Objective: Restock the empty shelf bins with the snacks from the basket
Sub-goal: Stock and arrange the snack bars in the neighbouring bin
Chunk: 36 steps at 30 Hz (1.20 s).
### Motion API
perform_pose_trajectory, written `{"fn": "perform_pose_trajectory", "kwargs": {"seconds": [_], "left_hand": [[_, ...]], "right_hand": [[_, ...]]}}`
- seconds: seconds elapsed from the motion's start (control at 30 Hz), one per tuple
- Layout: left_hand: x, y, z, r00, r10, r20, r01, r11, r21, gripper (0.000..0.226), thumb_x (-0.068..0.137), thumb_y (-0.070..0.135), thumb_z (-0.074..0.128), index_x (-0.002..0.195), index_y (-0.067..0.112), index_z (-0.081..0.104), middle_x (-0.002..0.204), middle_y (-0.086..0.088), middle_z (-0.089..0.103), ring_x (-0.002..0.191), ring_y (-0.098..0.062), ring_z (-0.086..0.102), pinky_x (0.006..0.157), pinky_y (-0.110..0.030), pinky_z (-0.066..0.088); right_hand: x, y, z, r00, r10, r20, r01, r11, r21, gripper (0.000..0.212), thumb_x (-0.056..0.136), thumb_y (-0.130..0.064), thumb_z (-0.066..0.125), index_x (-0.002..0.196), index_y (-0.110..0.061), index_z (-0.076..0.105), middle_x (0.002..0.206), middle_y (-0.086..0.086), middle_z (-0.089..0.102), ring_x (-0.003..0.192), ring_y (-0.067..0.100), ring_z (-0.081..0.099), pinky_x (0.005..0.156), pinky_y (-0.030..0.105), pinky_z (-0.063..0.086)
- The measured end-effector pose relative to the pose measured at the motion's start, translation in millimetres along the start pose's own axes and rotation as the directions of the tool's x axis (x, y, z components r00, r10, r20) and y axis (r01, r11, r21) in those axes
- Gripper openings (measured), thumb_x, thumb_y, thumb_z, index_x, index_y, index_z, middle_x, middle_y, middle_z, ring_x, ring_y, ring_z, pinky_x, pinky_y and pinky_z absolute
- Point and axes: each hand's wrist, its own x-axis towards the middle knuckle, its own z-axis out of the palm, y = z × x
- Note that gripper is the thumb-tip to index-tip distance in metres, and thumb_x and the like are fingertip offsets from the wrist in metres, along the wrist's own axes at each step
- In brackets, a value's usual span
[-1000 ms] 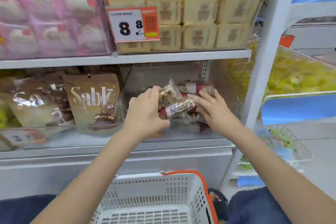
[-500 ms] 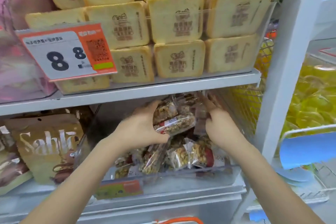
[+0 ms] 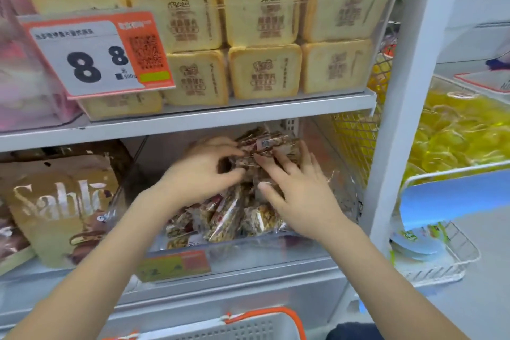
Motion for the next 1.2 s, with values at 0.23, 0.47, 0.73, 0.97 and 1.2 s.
{"fn": "perform_pose_trajectory", "kwargs": {"seconds": [0.23,0.47,0.73,0.97,1.2], "left_hand": [[-31.5,-40.9,5.3,0.857,-0.397,0.327,0.453,0.884,-0.114,0.079,0.087,0.062,0.045,0.149,0.016,0.027,0.154,-0.002,0.028,0.138,-0.020,0.032,0.109,-0.028,0.026],[-74.6,-24.8,6.1,0.948,-0.246,0.202,0.288,0.934,-0.213,0.056,0.085,0.040,0.065,0.137,0.028,0.047,0.124,0.015,0.057,0.105,0.002,0.054,0.085,-0.014,0.041],[-92.2,-29.9,5.0,0.966,-0.191,0.174,0.238,0.917,-0.320,0.065,0.079,0.028,0.074,0.131,0.045,0.039,0.118,0.035,0.042,0.104,0.018,0.043,0.083,-0.004,0.032],[-74.1,-37.0,14.0,0.916,-0.331,0.224,0.383,0.889,-0.250,0.078,0.076,0.031,0.077,0.132,0.021,0.024,0.120,0.000,0.046,0.102,-0.015,0.055,0.082,-0.027,0.049],[-46.0,-10.8,13.1,0.979,-0.203,0.019,0.170,0.761,-0.627,0.061,0.080,-0.005,0.065,0.124,0.030,0.043,0.110,0.006,0.064,0.098,-0.007,0.065,0.082,-0.022,0.054]], "right_hand": [[8.2,-5.4,7.4,0.997,0.079,-0.009,-0.079,0.996,-0.032,0.055,0.092,-0.054,0.013,0.145,-0.045,0.019,0.157,-0.005,0.022,0.147,0.024,0.002,0.116,0.049,-0.005],[18.7,-54.5,2.8,0.980,-0.103,-0.171,0.126,0.983,0.130,0.050,0.091,-0.036,0.035,0.137,-0.019,0.039,0.149,0.003,0.037,0.145,0.018,0.016,0.119,0.044,0.005],[34.0,-83.7,21.7,0.956,-0.293,-0.009,0.292,0.956,-0.036,0.062,0.074,-0.073,0.018,0.099,-0.038,0.063,0.104,-0.012,0.068,0.122,0.014,0.046,0.112,0.046,-0.008],[22.5,-44.6,-4.7,0.984,-0.173,-0.043,0.175,0.984,0.040,0.037,0.078,-0.066,0.049,0.088,-0.031,0.046,0.085,-0.014,0.046,0.088,0.013,0.043,0.095,0.038,0.031],[7.5,-18.9,-14.5,0.972,-0.134,-0.191,0.156,0.982,0.105,0.025,0.087,-0.024,0.061,0.111,-0.024,0.055,0.093,-0.004,0.055,0.090,0.021,0.053,0.074,0.035,0.043]]}}
